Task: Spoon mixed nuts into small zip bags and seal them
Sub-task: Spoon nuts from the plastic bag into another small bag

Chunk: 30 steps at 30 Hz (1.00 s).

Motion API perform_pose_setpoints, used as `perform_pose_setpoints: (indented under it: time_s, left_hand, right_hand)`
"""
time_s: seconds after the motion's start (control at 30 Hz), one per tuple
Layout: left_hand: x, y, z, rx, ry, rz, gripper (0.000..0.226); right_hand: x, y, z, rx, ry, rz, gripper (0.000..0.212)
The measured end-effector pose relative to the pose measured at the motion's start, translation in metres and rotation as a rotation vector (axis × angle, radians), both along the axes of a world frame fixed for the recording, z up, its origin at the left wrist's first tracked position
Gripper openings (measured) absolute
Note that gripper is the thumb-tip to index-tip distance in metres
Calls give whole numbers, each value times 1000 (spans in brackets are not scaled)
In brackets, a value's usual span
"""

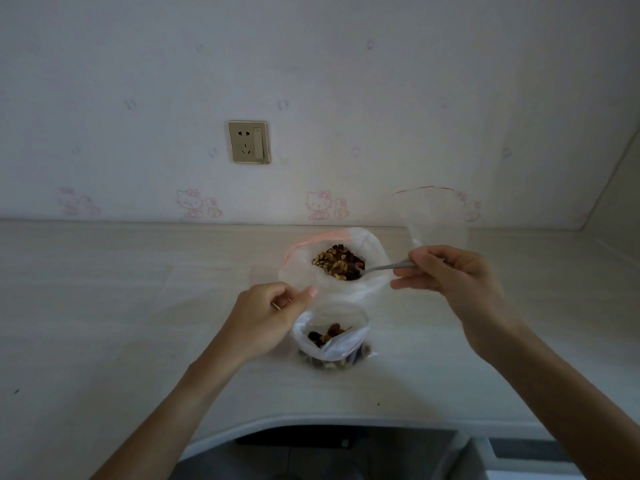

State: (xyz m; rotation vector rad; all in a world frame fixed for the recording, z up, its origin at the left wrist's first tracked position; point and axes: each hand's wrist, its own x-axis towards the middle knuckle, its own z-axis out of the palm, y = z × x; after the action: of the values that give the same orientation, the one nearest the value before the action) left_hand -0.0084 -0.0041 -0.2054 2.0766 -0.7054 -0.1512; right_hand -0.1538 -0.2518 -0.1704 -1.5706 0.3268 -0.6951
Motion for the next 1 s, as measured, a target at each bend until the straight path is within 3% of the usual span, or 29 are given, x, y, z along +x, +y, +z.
perform_pose_setpoints:
  time_s: [0.1, 0.2, 0.3, 0.43, 0.53, 0.67, 1.0]
  left_hand:
    - [-7, 0, -2, 6, 77, -29, 26]
    - [-13, -2, -2, -37, 84, -56, 15]
    - [-17, -3, 0, -80, 55, -66, 14]
    - [-18, -2, 1, -110, 19, -65, 15]
    - [-17, -3, 1, -100, 16, -37, 15]
    - [-17, -2, -4, -77, 1, 18, 19]
    - [-14, 5, -10, -144, 53, 131, 30]
  right_hand:
    - [-17, 12, 0, -22, 17, 78, 17]
    - [-30, 26, -4, -191, 85, 93, 15]
    - [-43, 38, -3, -552, 66, 20, 14]
    - [-61, 44, 8, -1255, -36, -5, 28]
    - [-63, 48, 12, -1487, -119, 51, 28]
    - [-62, 48, 14, -1342, -168, 2, 21]
    - [-27, 20, 2, -349, 21, -130, 15]
